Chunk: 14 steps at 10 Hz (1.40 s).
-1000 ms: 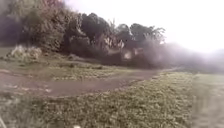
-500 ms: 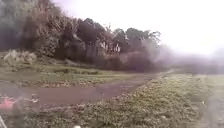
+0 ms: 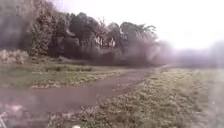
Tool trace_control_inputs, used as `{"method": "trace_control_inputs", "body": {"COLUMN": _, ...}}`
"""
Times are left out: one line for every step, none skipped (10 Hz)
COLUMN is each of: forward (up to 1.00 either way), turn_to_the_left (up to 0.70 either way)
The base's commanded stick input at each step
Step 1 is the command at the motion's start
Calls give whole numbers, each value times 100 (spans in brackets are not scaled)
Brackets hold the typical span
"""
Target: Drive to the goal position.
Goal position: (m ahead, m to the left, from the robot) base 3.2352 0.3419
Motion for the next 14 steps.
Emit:
{"method": "trace_control_inputs", "body": {"forward": 70, "turn_to_the_left": -14}}
{"method": "trace_control_inputs", "body": {"forward": 70, "turn_to_the_left": -14}}
{"method": "trace_control_inputs", "body": {"forward": 70, "turn_to_the_left": -14}}
{"method": "trace_control_inputs", "body": {"forward": 70, "turn_to_the_left": -14}}
{"method": "trace_control_inputs", "body": {"forward": 70, "turn_to_the_left": -14}}
{"method": "trace_control_inputs", "body": {"forward": 70, "turn_to_the_left": -14}}
{"method": "trace_control_inputs", "body": {"forward": 70, "turn_to_the_left": -14}}
{"method": "trace_control_inputs", "body": {"forward": 70, "turn_to_the_left": -14}}
{"method": "trace_control_inputs", "body": {"forward": 70, "turn_to_the_left": -14}}
{"method": "trace_control_inputs", "body": {"forward": 70, "turn_to_the_left": -14}}
{"method": "trace_control_inputs", "body": {"forward": 70, "turn_to_the_left": -14}}
{"method": "trace_control_inputs", "body": {"forward": 70, "turn_to_the_left": -14}}
{"method": "trace_control_inputs", "body": {"forward": 70, "turn_to_the_left": -14}}
{"method": "trace_control_inputs", "body": {"forward": 70, "turn_to_the_left": -14}}
